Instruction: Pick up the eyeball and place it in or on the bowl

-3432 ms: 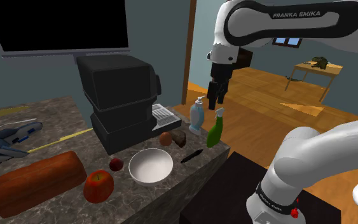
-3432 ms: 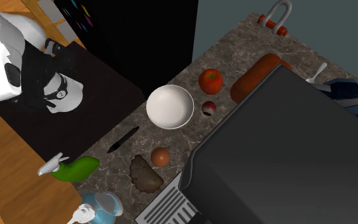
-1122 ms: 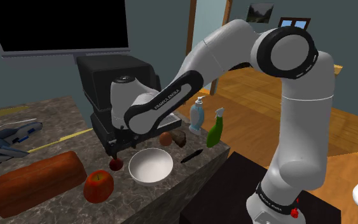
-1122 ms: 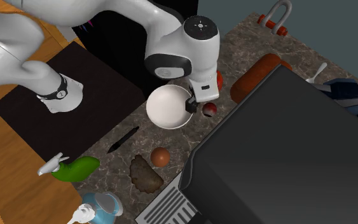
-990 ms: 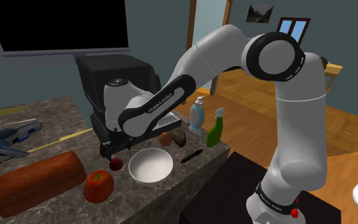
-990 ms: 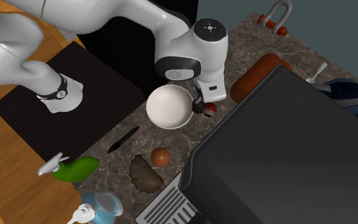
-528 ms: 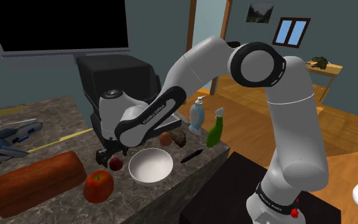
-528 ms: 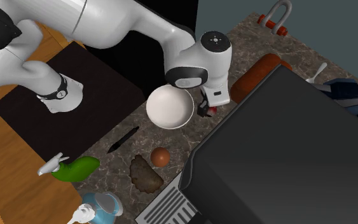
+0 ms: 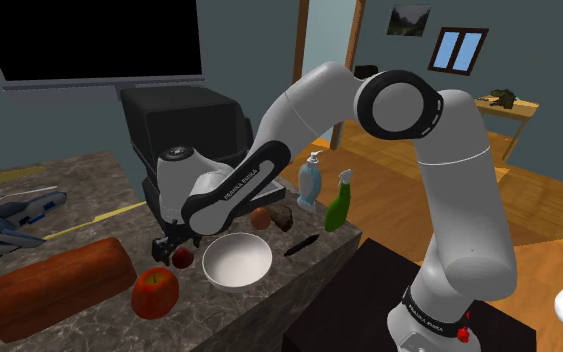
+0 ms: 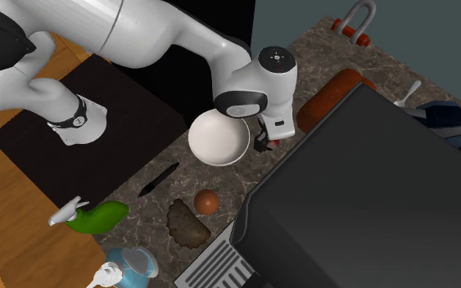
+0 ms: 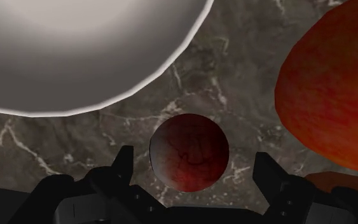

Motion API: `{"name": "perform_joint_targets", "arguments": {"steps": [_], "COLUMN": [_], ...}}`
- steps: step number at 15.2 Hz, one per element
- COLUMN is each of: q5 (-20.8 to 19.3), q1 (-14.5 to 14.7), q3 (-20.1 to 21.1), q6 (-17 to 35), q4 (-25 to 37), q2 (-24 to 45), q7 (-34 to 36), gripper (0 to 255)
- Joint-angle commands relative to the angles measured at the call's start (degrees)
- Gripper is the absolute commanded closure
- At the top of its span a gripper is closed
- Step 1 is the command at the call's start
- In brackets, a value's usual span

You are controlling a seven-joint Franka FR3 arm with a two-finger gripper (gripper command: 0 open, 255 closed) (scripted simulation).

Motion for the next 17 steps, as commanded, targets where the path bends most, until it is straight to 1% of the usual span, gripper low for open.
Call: {"name": "perform_joint_targets", "arguments": {"steps": [1,2,11,17], "q5": [0.0,0.0,0.0,1.76], "q1": [0.0,0.0,0.0,-0.88], "q3": [0.0,0.0,0.0,1.24], "q6": [0.0,0.0,0.01,-3.23], "q4": [0.0,0.0,0.01,0.28], "q2": [0.0,0.0,0.01,-3.08], "q7": [0.0,0.0,0.0,-1.3], "gripper": [0,255,255,255]}}
